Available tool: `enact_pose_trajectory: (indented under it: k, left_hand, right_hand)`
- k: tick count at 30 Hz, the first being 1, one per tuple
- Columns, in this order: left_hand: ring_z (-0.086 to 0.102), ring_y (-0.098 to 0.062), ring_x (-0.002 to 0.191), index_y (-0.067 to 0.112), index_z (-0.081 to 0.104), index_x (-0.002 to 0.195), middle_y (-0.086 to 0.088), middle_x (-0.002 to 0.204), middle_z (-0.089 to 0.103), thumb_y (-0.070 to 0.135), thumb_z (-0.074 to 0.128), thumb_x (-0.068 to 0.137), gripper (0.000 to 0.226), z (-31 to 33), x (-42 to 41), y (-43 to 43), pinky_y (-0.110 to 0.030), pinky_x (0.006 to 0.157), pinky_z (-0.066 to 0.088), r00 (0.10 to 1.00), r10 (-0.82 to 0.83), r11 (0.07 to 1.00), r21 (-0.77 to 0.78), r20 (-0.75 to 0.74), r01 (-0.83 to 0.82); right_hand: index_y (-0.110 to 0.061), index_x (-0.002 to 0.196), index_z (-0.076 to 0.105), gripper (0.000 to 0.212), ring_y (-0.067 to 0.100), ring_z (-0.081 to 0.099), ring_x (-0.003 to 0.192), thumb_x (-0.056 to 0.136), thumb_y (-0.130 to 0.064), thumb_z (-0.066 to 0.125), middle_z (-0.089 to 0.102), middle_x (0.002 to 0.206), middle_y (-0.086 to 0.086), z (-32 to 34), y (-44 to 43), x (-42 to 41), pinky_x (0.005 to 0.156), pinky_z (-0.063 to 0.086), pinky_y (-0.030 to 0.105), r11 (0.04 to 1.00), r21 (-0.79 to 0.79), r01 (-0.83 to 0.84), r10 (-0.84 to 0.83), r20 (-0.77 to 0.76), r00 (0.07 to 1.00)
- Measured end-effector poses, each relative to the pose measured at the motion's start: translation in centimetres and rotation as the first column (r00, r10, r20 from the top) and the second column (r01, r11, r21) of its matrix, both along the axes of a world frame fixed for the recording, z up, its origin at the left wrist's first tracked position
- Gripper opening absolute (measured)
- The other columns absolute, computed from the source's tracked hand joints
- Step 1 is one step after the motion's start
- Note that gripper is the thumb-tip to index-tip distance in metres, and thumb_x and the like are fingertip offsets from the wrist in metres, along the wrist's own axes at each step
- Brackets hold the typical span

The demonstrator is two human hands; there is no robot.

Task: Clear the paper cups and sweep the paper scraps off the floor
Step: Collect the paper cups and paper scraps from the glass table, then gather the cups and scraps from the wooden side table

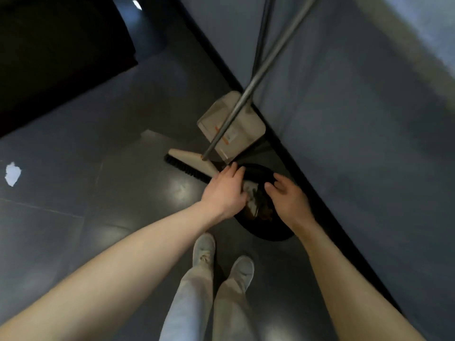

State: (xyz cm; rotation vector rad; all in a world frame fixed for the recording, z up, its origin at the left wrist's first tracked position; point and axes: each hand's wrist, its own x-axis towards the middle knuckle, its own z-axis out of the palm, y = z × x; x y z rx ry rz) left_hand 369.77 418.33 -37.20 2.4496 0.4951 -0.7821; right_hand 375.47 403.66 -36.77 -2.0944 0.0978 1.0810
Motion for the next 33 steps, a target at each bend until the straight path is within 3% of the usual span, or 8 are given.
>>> enact_pose_trajectory:
  k: [3,7,12,15,18,23,28,33]
  left_hand:
    - [0.007,-0.022,0.149,0.013,0.012,0.154,-0.008,0.162,0.007,0.038,0.048,0.097,0.073,5.7,-0.1,3.1,-0.035,0.121,0.009,1.0,0.029,0.998,0.047,0.004,-0.029]
    - [0.0,-0.02,0.149,0.015,0.006,0.155,-0.005,0.162,0.001,0.045,0.038,0.1,0.07,16.6,-0.8,10.3,-0.037,0.12,0.003,0.984,0.118,0.977,0.163,0.136,-0.14]
    - [-0.002,-0.022,0.149,0.017,0.005,0.155,-0.005,0.162,0.0,0.051,0.035,0.099,0.072,29.6,-8.8,24.1,-0.039,0.119,-0.001,0.894,0.346,0.837,0.337,0.283,-0.43]
    - [-0.005,-0.024,0.149,0.016,0.003,0.155,-0.006,0.162,-0.002,0.054,0.034,0.098,0.075,35.3,-17.2,32.7,-0.041,0.119,-0.002,0.829,0.463,0.699,0.446,0.313,-0.559]
    - [-0.009,-0.025,0.149,0.016,-0.002,0.154,-0.006,0.162,-0.005,0.056,0.033,0.097,0.078,40.2,-26.6,41.6,-0.042,0.118,-0.005,0.775,0.537,0.569,0.535,0.334,-0.625]
    - [-0.011,-0.025,0.148,0.017,-0.004,0.154,-0.007,0.162,-0.005,0.057,0.035,0.096,0.08,46.2,-40.3,54.9,-0.044,0.119,-0.005,0.797,0.484,0.474,0.658,0.362,-0.586]
    - [-0.012,-0.026,0.148,0.017,-0.004,0.154,-0.007,0.162,-0.006,0.056,0.035,0.097,0.079,48.5,-50.5,64.7,-0.044,0.118,-0.007,0.743,0.538,0.432,0.627,0.398,-0.649]
    - [-0.014,-0.026,0.148,0.018,-0.006,0.154,-0.007,0.162,-0.009,0.057,0.031,0.098,0.078,49.8,-55.9,74.8,-0.045,0.119,-0.007,0.727,0.552,0.446,0.592,0.409,-0.672]
  right_hand:
    - [-0.023,0.149,0.035,0.059,0.017,0.044,0.133,0.095,-0.042,0.054,0.045,0.147,0.003,7.4,2.2,1.7,0.108,0.037,0.031,0.986,-0.026,-0.167,0.169,0.109,0.98]
    - [-0.021,0.151,0.031,0.062,0.019,0.038,0.137,0.096,-0.043,0.051,0.041,0.15,0.005,18.8,10.1,4.0,0.112,0.029,0.031,0.909,-0.092,-0.407,0.413,0.337,0.846]
    - [-0.022,0.153,0.022,0.069,0.021,0.031,0.141,0.095,-0.049,0.048,0.034,0.154,0.005,32.2,26.6,-0.9,0.115,0.027,0.035,0.667,-0.197,-0.718,0.684,0.543,0.486]
    - [-0.024,0.153,0.021,0.068,0.021,0.028,0.142,0.095,-0.05,0.047,0.035,0.154,0.004,38.4,36.6,-7.6,0.116,0.025,0.041,0.539,-0.22,-0.813,0.706,0.644,0.294]
    - [-0.03,0.154,0.015,0.069,0.021,0.009,0.149,0.095,-0.054,0.044,0.021,0.16,0.003,42.7,46.3,-15.6,0.12,0.008,0.048,0.424,-0.245,-0.872,0.727,0.666,0.166]
    - [-0.036,0.153,0.011,0.069,0.021,-0.007,0.149,0.095,-0.057,0.041,0.007,0.162,0.001,46.3,60.8,-28.2,0.119,-0.005,0.052,0.366,-0.261,-0.893,0.719,0.689,0.093]
    - [-0.036,0.153,0.009,0.068,0.025,-0.01,0.149,0.096,-0.056,0.04,0.004,0.162,0.003,47.9,73.4,-38.4,0.117,-0.006,0.052,0.299,-0.302,-0.905,0.733,0.68,0.015]
    - [-0.035,0.153,0.01,0.069,0.028,-0.009,0.148,0.095,-0.056,0.041,0.005,0.162,0.005,49.1,84.2,-42.8,0.117,-0.005,0.053,0.288,-0.316,-0.904,0.735,0.678,-0.003]
